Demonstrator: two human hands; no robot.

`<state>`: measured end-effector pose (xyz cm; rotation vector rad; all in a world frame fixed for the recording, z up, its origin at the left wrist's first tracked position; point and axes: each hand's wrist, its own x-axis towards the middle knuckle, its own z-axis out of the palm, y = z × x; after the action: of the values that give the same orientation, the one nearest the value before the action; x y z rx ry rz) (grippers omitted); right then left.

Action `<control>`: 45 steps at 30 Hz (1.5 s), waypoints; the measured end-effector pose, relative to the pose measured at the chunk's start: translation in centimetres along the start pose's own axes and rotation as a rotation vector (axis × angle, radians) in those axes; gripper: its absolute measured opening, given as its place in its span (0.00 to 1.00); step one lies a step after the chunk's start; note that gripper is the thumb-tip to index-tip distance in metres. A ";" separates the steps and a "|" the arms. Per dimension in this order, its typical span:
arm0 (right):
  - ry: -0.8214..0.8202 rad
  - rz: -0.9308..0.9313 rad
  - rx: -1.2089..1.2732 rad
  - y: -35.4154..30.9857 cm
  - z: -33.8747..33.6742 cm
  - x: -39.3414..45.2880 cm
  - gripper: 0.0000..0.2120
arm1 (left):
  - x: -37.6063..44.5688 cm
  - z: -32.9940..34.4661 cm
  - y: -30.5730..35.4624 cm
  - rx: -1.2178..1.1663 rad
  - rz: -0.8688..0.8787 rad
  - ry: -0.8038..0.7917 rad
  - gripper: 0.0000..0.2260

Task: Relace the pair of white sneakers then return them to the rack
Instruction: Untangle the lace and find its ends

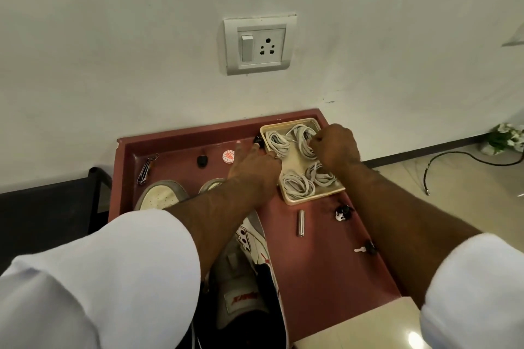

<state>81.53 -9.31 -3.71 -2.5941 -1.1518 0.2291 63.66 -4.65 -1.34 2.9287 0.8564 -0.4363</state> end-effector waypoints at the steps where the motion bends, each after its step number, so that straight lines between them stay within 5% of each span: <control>1: -0.016 -0.006 -0.022 -0.2 0.3 0.4 0.14 | 0.2 0.1 0.0 0.019 0.003 0.014 0.22; 5: -0.036 -0.043 -0.171 -1.3 1.6 1.3 0.19 | 0.5 0.4 0.3 0.077 0.013 0.066 0.15; 13: -0.026 0.100 -0.211 -2.3 2.9 2.6 0.13 | 0.5 1.0 0.5 0.051 -0.009 0.112 0.13; 18: 0.047 -0.017 -0.333 -2.5 3.5 2.3 0.12 | 0.3 0.4 0.8 0.054 -0.017 0.056 0.13; 24: 0.075 0.106 -0.077 -2.2 -0.8 2.7 0.14 | -0.7 -1.0 0.5 -0.063 -0.011 -0.094 0.22; 30: 0.178 -0.076 0.058 -4.5 -8.9 -1.6 0.12 | -6.1 -3.1 -1.6 -0.294 -0.132 -0.046 0.26; 36: 0.020 -0.340 0.297 -10.3 -15.5 -12.8 0.10 | -15.4 -3.3 -3.5 -1.082 -0.265 0.372 0.30; 40: -0.262 -0.472 0.522 -13.7 -16.0 -23.1 0.06 | -24.3 -3.8 -2.6 -1.712 -0.171 0.412 0.23; 45: -0.434 -0.438 0.751 -15.5 -10.9 -32.4 0.04 | -33.0 -0.1 -1.6 -1.960 -0.321 0.535 0.10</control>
<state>51.95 -25.76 12.53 -1.6362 -1.3876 0.9465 36.26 -20.46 8.22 1.0221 0.8706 0.8022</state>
